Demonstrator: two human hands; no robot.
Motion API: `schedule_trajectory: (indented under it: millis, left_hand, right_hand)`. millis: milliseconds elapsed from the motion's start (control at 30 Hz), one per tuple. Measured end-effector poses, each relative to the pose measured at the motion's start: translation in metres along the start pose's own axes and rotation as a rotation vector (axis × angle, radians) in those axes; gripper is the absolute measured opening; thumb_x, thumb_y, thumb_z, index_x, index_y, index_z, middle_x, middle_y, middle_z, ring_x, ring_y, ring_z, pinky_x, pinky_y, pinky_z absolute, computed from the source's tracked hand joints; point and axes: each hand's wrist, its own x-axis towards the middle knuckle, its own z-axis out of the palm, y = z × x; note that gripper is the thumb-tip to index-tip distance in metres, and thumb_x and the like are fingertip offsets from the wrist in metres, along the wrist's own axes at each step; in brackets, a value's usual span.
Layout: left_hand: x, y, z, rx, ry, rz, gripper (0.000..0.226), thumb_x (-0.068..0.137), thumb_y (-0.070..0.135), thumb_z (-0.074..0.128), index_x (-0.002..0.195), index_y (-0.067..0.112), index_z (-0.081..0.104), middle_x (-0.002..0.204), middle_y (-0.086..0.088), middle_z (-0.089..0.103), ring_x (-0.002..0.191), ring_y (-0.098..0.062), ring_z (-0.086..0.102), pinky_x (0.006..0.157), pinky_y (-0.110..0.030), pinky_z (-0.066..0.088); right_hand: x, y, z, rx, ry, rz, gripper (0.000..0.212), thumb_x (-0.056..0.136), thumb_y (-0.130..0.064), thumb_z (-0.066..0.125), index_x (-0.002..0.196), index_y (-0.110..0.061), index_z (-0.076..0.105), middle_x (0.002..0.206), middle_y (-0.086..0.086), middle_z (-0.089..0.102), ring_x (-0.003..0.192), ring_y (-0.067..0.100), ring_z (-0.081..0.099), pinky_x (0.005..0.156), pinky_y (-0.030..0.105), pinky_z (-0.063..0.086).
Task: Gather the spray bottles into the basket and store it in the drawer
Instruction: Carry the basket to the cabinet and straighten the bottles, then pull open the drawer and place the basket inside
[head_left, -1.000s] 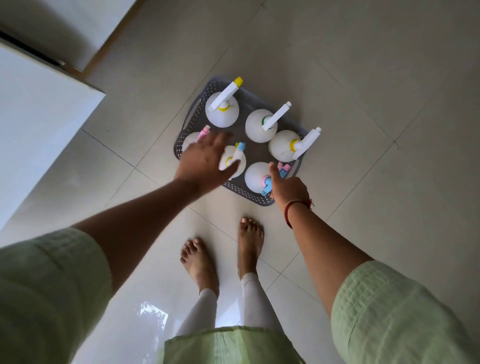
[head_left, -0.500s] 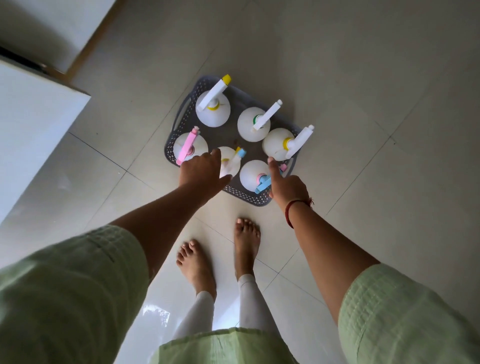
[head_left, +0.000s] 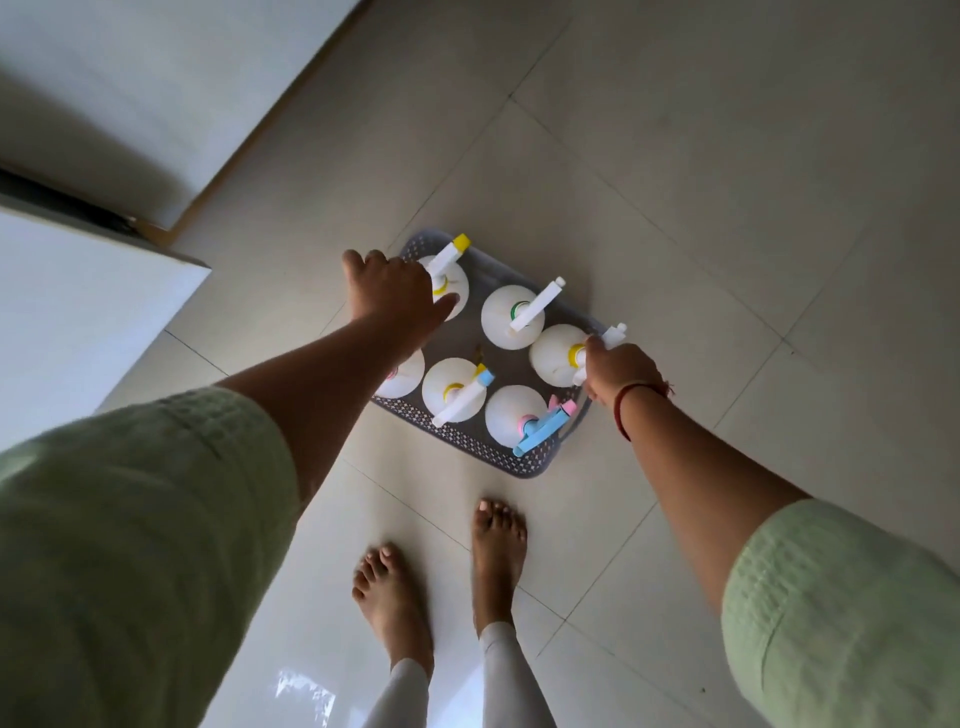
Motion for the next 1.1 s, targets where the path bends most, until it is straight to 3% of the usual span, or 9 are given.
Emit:
schedule_trajectory:
  millis: [133,267,367,500,600,667,767,933,1100]
  left_hand:
    - [0.002,0.010,0.007,0.044,-0.011,0.026,0.044,0.098,0.042,0.034,0.090,0.013,0.066,0.096,-0.011,0.070,0.098,-0.029,0.058,0.101,-0.040,0.028]
    - [0.001,0.006,0.008,0.000,-0.026,-0.025,0.045,0.098,0.043,0.034,0.092,0.011,0.065,0.096,-0.012,0.069,0.094,-0.029,0.060,0.100,-0.042,0.029]
    - [-0.003,-0.006,0.003,-0.084,-0.012,-0.096,0.051,0.094,0.051,0.038,0.103,0.007,0.060,0.102,-0.014,0.066,0.098,-0.032,0.058,0.096,-0.043,0.031]
    - [-0.019,-0.032,-0.004,-0.165,0.033,-0.140,0.052,0.093,0.053,0.040,0.111,0.006,0.053,0.111,-0.017,0.062,0.105,-0.035,0.055,0.091,-0.044,0.035]
    - [-0.040,-0.060,-0.002,-0.223,0.059,-0.154,0.052,0.093,0.052,0.040,0.121,0.009,0.050,0.117,-0.015,0.061,0.112,-0.034,0.052,0.094,-0.045,0.034]
    - [-0.060,-0.082,-0.002,-0.322,0.107,-0.191,0.053,0.094,0.053,0.039,0.129,0.014,0.047,0.123,-0.011,0.060,0.122,-0.032,0.048,0.108,-0.049,0.024]
    - [-0.093,-0.113,-0.009,-0.447,0.242,-0.276,0.052,0.095,0.051,0.039,0.133,0.016,0.045,0.129,-0.010,0.056,0.136,-0.029,0.037,0.117,-0.055,0.000]
    - [-0.153,-0.175,-0.004,-0.506,0.310,-0.427,0.053,0.095,0.046,0.044,0.137,0.014,0.041,0.139,-0.010,0.046,0.145,-0.028,0.020,0.116,-0.058,0.002]
    - [-0.222,-0.232,0.014,-0.505,0.350,-0.522,0.055,0.092,0.037,0.053,0.139,0.012,0.038,0.143,-0.011,0.040,0.147,-0.031,0.013,0.117,-0.058,0.005]
  right_hand:
    - [-0.004,0.005,0.004,0.027,-0.008,0.006,0.062,0.095,-0.052,0.030,0.110,-0.003,0.064,0.108,0.017,0.070,0.102,0.034,0.064,0.087,0.038,0.048]
    - [-0.016,0.011,-0.001,0.046,-0.068,0.044,0.089,0.078,-0.080,0.015,0.082,-0.008,0.067,0.091,0.014,0.074,0.087,0.033,0.069,0.072,0.036,0.050]
    - [-0.028,0.013,-0.011,0.124,-0.049,0.095,0.104,0.065,-0.090,0.010,0.075,-0.006,0.069,0.084,0.010,0.073,0.080,0.032,0.067,0.056,0.028,0.037]
    - [-0.050,0.002,-0.023,0.274,0.055,0.011,0.080,0.089,-0.071,0.023,0.064,-0.008,0.065,0.066,0.003,0.064,0.073,0.026,0.062,0.055,0.027,0.037]
    - [-0.074,-0.035,-0.018,0.514,0.048,-0.072,0.067,0.094,-0.058,0.034,0.050,-0.014,0.059,0.045,-0.004,0.055,0.052,0.019,0.055,0.057,0.012,0.046]
    - [-0.091,-0.067,-0.004,0.593,0.022,-0.137,0.063,0.087,-0.062,0.037,0.047,-0.019,0.057,0.037,-0.005,0.053,0.048,0.021,0.053,0.064,0.030,0.049]
    - [-0.121,-0.123,0.014,0.621,-0.102,-0.221,0.059,0.092,-0.060,0.034,0.061,-0.016,0.059,0.049,0.000,0.057,0.043,0.019,0.051,0.052,0.029,0.041]
    - [-0.182,-0.208,0.046,0.556,-0.223,-0.357,0.058,0.097,-0.055,0.029,0.064,-0.015,0.053,0.057,0.004,0.056,0.043,0.018,0.049,0.043,0.022,0.038]
    - [-0.246,-0.256,0.084,0.430,-0.164,-0.562,0.053,0.084,-0.067,0.034,0.063,-0.022,0.052,0.072,0.007,0.064,0.068,0.025,0.058,0.073,0.043,0.054]
